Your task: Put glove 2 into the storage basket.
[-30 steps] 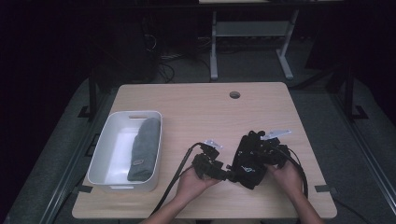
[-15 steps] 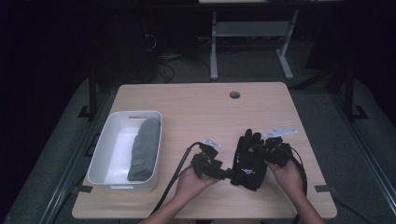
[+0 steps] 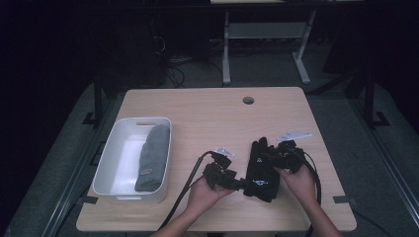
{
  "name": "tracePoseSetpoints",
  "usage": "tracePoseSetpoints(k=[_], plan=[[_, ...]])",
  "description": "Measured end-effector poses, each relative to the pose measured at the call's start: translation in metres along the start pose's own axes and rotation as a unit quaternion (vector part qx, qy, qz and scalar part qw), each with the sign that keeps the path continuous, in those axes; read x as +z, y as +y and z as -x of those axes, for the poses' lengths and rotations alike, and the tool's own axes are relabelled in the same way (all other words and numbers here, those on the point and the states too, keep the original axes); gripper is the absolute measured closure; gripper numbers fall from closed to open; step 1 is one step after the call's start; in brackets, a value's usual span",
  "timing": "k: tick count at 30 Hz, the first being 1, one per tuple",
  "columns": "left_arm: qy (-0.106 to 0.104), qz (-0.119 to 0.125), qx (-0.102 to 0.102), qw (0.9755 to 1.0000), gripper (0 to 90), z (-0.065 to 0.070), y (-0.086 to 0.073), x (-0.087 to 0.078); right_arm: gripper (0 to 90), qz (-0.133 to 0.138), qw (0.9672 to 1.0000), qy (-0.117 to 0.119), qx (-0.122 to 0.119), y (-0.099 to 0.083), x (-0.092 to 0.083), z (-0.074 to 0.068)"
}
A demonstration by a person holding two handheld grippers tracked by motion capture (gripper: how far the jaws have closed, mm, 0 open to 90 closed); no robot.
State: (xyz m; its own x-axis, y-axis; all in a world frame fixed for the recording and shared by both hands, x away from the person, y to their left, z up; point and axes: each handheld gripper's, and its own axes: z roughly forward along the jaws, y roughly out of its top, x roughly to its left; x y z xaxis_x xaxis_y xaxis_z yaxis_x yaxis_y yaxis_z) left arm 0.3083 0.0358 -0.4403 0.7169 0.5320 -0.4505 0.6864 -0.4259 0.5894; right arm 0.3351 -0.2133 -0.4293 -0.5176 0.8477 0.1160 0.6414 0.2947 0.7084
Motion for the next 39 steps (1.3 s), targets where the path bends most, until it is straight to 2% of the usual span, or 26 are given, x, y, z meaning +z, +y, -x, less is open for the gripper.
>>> tracePoseSetpoints(k=[2, 4, 6, 7, 8, 10, 13, 14, 15, 16, 18, 21, 24, 28, 30, 31, 34, 36, 39], plan=[[0.003, 0.0, 0.0, 1.0, 31.1, 0.0, 0.001, 0.002, 53.7, 0.006, 0.9999, -0.006, 0.013, 0.0, -0.006, 0.007], [0.003, 0.001, -0.005, 1.0, 31.1, 0.0, 0.001, 0.006, 50.4, -0.002, 0.9995, -0.007, 0.031, -0.001, -0.008, 0.015], [0.005, 0.0, -0.009, 1.0, 31.4, 0.001, 0.002, 0.009, 46.9, -0.008, 0.9989, -0.005, 0.046, -0.003, -0.007, 0.024], [0.005, 0.0, -0.009, 1.0, 32.1, 0.001, 0.002, 0.009, 46.9, -0.008, 0.9989, -0.005, 0.046, -0.003, -0.007, 0.024], [0.007, -0.002, -0.009, 0.9999, 32.8, 0.001, 0.003, 0.013, 44.8, -0.015, 0.9979, -0.001, 0.063, -0.004, -0.005, 0.031], [0.008, -0.008, -0.013, 0.9999, 33.7, 0.002, 0.003, 0.017, 41.8, -0.028, 0.9968, 0.006, 0.075, -0.006, 0.0, 0.035], [0.013, -0.014, -0.013, 0.9997, 34.3, 0.003, 0.002, 0.021, 39.0, -0.037, 0.996, 0.009, 0.081, -0.009, 0.004, 0.039], [0.018, -0.019, -0.012, 0.9996, 34.5, 0.004, 0.002, 0.025, 37.7, -0.045, 0.9947, 0.013, 0.091, -0.011, 0.008, 0.04], [0.018, -0.019, -0.012, 0.9996, 34.9, 0.004, 0.002, 0.025, 37.5, -0.046, 0.9949, 0.011, 0.089, -0.012, 0.01, 0.041], [0.02, -0.032, -0.006, 0.9993, 35.1, 0.004, 0.002, 0.029, 37.3, -0.049, 0.9942, 0.01, 0.095, -0.013, 0.01, 0.041], [0.022, -0.029, -0.007, 0.9993, 37.1, 0.006, 0.001, 0.033, 36.7, -0.053, 0.9935, 0.011, 0.1, -0.016, 0.013, 0.043], [0.032, -0.031, 0.006, 0.999, 39.5, 0.008, 0.002, 0.035, 37.4, -0.059, 0.9932, 0.012, 0.099, -0.018, 0.015, 0.042], [0.041, -0.031, 0.01, 0.9986, 44.9, 0.009, 0.003, 0.036, 40.4, -0.06, 0.9933, 0.017, 0.097, -0.02, 0.018, 0.042], [0.056, -0.029, 0.021, 0.9978, 56.5, 0.011, 0.003, 0.038, 48.2, -0.052, 0.9936, 0.025, 0.097, -0.023, 0.018, 0.041], [0.054, -0.03, 0.023, 0.9978, 63.1, 0.011, 0.003, 0.04, 53.9, -0.052, 0.9934, 0.03, 0.098, -0.024, 0.018, 0.039], [0.054, -0.03, 0.023, 0.9978, 66.5, 0.011, 0.003, 0.04, 53.9, -0.052, 0.9934, 0.03, 0.098, -0.024, 0.018, 0.039], [0.045, -0.031, 0.024, 0.9982, 73.9, 0.01, 0.003, 0.042, 66.7, -0.047, 0.9936, 0.039, 0.094, -0.025, 0.018, 0.038], [0.044, -0.031, 0.026, 0.9982, 76.1, 0.009, 0.003, 0.042, 72.8, -0.043, 0.9935, 0.042, 0.096, -0.025, 0.017, 0.036], [0.041, -0.03, 0.025, 0.9984, 77.0, 0.009, 0.003, 0.041, 75.1, -0.04, 0.9935, 0.044, 0.096, -0.024, 0.015, 0.036]])
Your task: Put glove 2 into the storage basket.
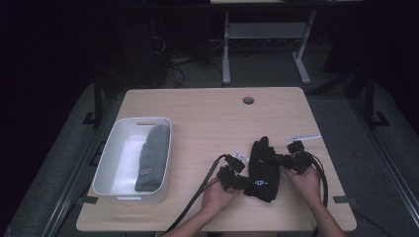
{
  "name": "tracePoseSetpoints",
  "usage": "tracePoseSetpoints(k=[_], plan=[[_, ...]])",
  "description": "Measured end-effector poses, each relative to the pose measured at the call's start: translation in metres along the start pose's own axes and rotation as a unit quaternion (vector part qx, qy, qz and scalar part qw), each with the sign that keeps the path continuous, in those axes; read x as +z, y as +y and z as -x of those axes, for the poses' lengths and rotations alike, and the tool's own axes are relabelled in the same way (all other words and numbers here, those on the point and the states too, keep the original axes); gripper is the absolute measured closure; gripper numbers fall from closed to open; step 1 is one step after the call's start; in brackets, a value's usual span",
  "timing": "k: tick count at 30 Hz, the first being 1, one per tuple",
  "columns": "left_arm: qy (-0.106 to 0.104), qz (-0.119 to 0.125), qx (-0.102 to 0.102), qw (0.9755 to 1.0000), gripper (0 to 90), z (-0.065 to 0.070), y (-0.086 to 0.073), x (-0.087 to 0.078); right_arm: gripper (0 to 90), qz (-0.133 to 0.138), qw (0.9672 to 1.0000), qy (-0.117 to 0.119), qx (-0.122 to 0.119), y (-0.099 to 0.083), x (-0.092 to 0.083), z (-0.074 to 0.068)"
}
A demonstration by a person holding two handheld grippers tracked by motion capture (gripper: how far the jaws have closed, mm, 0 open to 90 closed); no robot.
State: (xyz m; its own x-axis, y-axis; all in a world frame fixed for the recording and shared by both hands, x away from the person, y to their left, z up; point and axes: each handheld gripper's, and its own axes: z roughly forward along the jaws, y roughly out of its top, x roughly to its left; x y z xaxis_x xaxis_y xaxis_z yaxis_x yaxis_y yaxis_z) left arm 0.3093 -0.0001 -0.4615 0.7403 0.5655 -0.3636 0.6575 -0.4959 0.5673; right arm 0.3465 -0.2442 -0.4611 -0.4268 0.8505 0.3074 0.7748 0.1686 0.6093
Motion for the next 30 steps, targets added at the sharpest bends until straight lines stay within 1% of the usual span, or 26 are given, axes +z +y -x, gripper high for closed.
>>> tracePoseSetpoints(k=[2, 3, 5, 6, 10, 11, 13, 14, 17, 18, 19, 20, 21, 22, 23, 25, 29, 30], plan=[[0.0, 0.001, 0.002, 1.0, 77.3, 0.0, 0.0, -0.001, 75.3, 0.002, 1.0, 0.001, 0.001, 0.0, -0.001, 0.0], [0.002, 0.005, 0.003, 1.0, 77.5, 0.0, 0.0, -0.003, 75.6, 0.004, 1.0, 0.006, 0.005, 0.0, -0.002, 0.0], [0.001, 0.005, 0.004, 1.0, 77.6, -0.001, -0.001, -0.006, 75.8, 0.008, 0.9999, 0.01, 0.01, 0.001, -0.005, 0.0], [-0.002, 0.005, 0.001, 1.0, 77.6, -0.002, -0.001, -0.007, 75.8, 0.012, 0.9998, 0.012, 0.009, 0.001, -0.005, 0.0], [-0.001, 0.007, 0.001, 1.0, 77.9, -0.005, -0.002, -0.012, 75.9, 0.02, 0.9994, 0.022, 0.016, 0.003, -0.009, -0.004], [-0.005, 0.012, -0.002, 0.9999, 77.9, -0.006, -0.002, -0.016, 75.9, 0.022, 0.9994, 0.024, 0.014, 0.004, -0.009, -0.005], [-0.004, 0.016, -0.001, 0.9999, 78.0, -0.007, -0.003, -0.021, 75.9, 0.02, 0.9993, 0.028, 0.017, 0.006, -0.01, -0.007], [-0.004, 0.016, -0.001, 0.9999, 78.1, -0.007, -0.003, -0.021, 75.9, 0.019, 0.9993, 0.029, 0.017, 0.007, -0.01, -0.008], [-0.003, 0.02, 0.001, 0.9998, 78.1, -0.01, -0.003, -0.03, 75.9, 0.028, 0.9989, 0.034, 0.015, 0.012, -0.012, -0.014], [-0.003, 0.024, -0.003, 0.9997, 78.2, -0.01, -0.003, -0.032, 75.9, 0.031, 0.9988, 0.036, 0.012, 0.014, -0.013, -0.015], [-0.003, 0.024, -0.003, 0.9997, 78.2, -0.01, -0.003, -0.032, 75.9, 0.031, 0.9988, 0.036, 0.012, 0.014, -0.013, -0.015], [-0.004, 0.028, -0.004, 0.9996, 78.2, -0.01, -0.003, -0.037, 75.8, 0.037, 0.9984, 0.042, 0.015, 0.017, -0.015, -0.018], [-0.002, 0.029, 0.002, 0.9996, 78.2, -0.011, -0.003, -0.04, 75.8, 0.037, 0.9982, 0.044, 0.017, 0.018, -0.016, -0.019], [-0.002, 0.029, 0.002, 0.9996, 78.2, -0.011, -0.003, -0.04, 75.8, 0.037, 0.9982, 0.046, 0.013, 0.019, -0.016, -0.02], [-0.001, 0.033, 0.001, 0.9995, 78.2, -0.011, -0.003, -0.044, 75.9, 0.038, 0.998, 0.048, 0.014, 0.02, -0.016, -0.021], [-0.002, 0.036, -0.003, 0.9994, 78.2, -0.012, -0.004, -0.048, 75.8, 0.042, 0.9976, 0.053, 0.015, 0.022, -0.018, -0.023], [0.0, 0.04, 0.001, 0.9992, 78.2, -0.013, -0.005, -0.054, 75.8, 0.047, 0.9971, 0.059, 0.011, 0.028, -0.021, -0.029], [0.001, 0.045, 0.001, 0.999, 78.2, -0.013, -0.005, -0.058, 75.8, 0.049, 0.9969, 0.061, 0.012, 0.029, -0.022, -0.031]])
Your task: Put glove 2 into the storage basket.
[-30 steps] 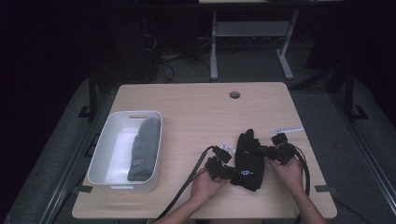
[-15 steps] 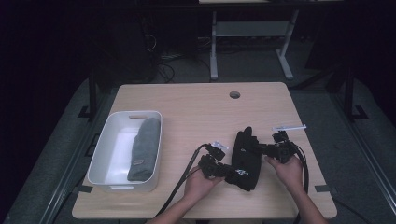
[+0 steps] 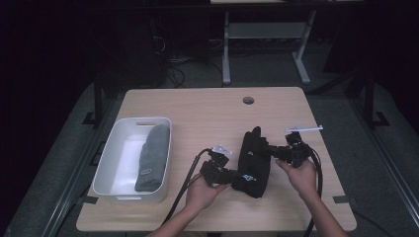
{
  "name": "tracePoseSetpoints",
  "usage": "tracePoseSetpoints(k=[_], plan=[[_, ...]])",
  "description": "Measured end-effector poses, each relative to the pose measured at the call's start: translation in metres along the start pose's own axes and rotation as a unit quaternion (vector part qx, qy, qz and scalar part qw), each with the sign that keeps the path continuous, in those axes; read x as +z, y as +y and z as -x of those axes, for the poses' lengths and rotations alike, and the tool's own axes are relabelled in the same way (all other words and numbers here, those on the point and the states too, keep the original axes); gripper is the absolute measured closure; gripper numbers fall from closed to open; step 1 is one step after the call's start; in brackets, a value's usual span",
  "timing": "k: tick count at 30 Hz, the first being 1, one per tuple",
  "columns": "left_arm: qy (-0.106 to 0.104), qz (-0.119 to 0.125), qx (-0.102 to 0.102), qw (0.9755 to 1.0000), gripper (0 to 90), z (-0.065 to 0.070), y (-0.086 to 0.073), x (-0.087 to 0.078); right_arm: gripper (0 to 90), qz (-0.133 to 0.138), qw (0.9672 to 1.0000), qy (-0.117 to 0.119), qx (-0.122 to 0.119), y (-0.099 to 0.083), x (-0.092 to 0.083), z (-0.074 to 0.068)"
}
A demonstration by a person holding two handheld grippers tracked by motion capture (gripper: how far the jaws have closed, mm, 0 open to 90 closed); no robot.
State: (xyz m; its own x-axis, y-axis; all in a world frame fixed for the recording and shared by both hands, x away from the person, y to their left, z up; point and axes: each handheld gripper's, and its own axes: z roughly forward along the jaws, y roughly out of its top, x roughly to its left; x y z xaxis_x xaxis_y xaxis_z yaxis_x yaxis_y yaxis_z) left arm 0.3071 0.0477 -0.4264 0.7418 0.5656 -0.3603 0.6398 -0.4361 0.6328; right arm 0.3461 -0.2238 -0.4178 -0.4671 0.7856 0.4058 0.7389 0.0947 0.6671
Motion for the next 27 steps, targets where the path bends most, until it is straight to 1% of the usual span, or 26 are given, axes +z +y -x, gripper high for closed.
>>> tracePoseSetpoints(k=[1, 2, 4, 9, 10, 11, 12, 13, 14, 17, 18, 19, 24, 26, 27], plan=[[0.0, 0.0, 0.0, 1.0, 78.2, 0.0, 0.0, 0.0, 75.8, 0.0, 1.0, 0.0, 0.0, 0.0, 0.0, 0.0], [0.0, 0.002, 0.0, 1.0, 78.3, 0.0, 0.0, -0.004, 75.8, 0.003, 1.0, 0.007, 0.001, 0.002, -0.001, -0.002], [0.0, 0.004, -0.001, 1.0, 78.3, 0.0, 0.0, -0.006, 75.8, 0.005, 0.9999, 0.011, 0.001, 0.005, -0.001, -0.004], [0.001, 0.011, 0.001, 0.9999, 78.4, 0.0, 0.001, -0.018, 75.8, 0.013, 0.9996, 0.026, 0.004, 0.013, -0.002, -0.011], [0.001, 0.011, 0.001, 0.9999, 78.4, 0.0, 0.001, -0.018, 75.8, 0.013, 0.9996, 0.026, 0.004, 0.013, -0.002, -0.011], [0.001, 0.013, 0.003, 0.9999, 78.4, -0.001, 0.002, -0.024, 75.9, 0.012, 0.9994, 0.031, 0.006, 0.016, -0.002, -0.013], [0.001, 0.013, 0.003, 0.9999, 78.3, -0.001, 0.002, -0.024, 75.8, 0.014, 0.9994, 0.033, 0.006, 0.018, -0.002, -0.014], [0.003, 0.016, 0.003, 0.9999, 78.4, -0.001, 0.003, -0.029, 75.9, 0.015, 0.9992, 0.036, 0.006, 0.02, -0.002, -0.015], [0.003, 0.016, 0.003, 0.9999, 78.4, -0.001, 0.003, -0.029, 75.9, 0.015, 0.9992, 0.036, 0.006, 0.02, -0.002, -0.015], [0.009, 0.019, 0.009, 0.9997, 78.4, -0.002, 0.003, -0.039, 75.9, 0.017, 0.9989, 0.043, 0.0, 0.027, -0.002, -0.023], [0.009, 0.019, 0.009, 0.9997, 78.4, -0.002, 0.003, -0.039, 75.9, 0.017, 0.9989, 0.043, 0.0, 0.027, -0.002, -0.023], [0.009, 0.022, 0.007, 0.9997, 78.4, -0.003, 0.003, -0.044, 75.9, 0.018, 0.9987, 0.047, 0.0, 0.031, 0.0, -0.026], [0.015, 0.027, 0.005, 0.9995, 78.4, -0.007, 0.003, -0.056, 75.9, 0.022, 0.998, 0.06, -0.002, 0.038, 0.002, -0.034], [0.018, 0.027, 0.008, 0.9995, 78.5, -0.009, 0.003, -0.061, 75.9, 0.021, 0.9977, 0.064, -0.001, 0.041, 0.004, -0.036], [0.019, 0.031, 0.003, 0.9993, 78.5, -0.009, 0.003, -0.062, 75.9, 0.021, 0.9976, 0.066, 0.0, 0.042, 0.005, -0.038]])
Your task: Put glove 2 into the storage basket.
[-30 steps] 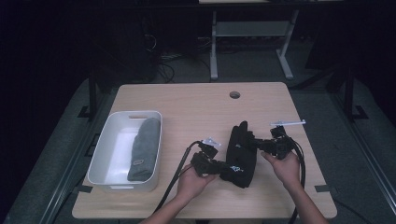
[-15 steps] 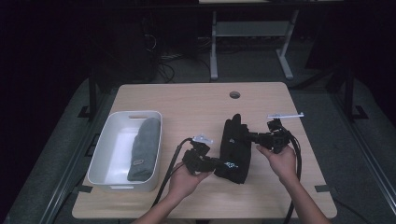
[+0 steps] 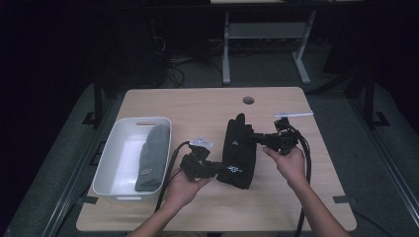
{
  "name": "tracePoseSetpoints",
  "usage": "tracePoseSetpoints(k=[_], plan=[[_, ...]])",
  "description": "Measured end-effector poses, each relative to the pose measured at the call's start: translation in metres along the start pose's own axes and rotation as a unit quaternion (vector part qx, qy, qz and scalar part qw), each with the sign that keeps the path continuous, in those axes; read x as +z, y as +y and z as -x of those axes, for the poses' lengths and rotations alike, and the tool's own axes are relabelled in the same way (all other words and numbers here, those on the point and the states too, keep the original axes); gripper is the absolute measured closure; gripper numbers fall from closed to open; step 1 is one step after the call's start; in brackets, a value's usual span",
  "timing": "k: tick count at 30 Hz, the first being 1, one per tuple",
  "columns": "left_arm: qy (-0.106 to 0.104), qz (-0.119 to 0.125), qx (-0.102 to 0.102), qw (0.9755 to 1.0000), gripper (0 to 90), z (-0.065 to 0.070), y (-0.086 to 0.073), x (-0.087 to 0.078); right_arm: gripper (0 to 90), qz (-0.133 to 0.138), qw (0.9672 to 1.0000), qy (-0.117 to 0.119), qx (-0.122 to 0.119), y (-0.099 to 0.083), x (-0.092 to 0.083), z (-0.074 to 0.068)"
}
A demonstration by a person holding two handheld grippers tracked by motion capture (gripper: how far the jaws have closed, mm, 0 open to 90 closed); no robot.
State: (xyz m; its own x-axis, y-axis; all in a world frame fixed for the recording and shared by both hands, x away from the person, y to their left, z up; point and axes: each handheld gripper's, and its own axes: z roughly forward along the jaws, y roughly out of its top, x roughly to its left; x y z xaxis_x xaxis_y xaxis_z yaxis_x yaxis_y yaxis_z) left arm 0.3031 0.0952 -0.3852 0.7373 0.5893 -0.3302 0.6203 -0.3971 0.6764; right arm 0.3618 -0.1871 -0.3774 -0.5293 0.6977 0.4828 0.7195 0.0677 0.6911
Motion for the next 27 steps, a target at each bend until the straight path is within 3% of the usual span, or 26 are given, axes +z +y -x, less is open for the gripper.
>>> tracePoseSetpoints(k=[27], plan=[[0.025, 0.034, -0.013, 0.999, 78.6, -0.02, -0.005, -0.051, 75.8, -0.003, 0.9992, 0.031, -0.025, 0.037, 0.03, -0.041]])
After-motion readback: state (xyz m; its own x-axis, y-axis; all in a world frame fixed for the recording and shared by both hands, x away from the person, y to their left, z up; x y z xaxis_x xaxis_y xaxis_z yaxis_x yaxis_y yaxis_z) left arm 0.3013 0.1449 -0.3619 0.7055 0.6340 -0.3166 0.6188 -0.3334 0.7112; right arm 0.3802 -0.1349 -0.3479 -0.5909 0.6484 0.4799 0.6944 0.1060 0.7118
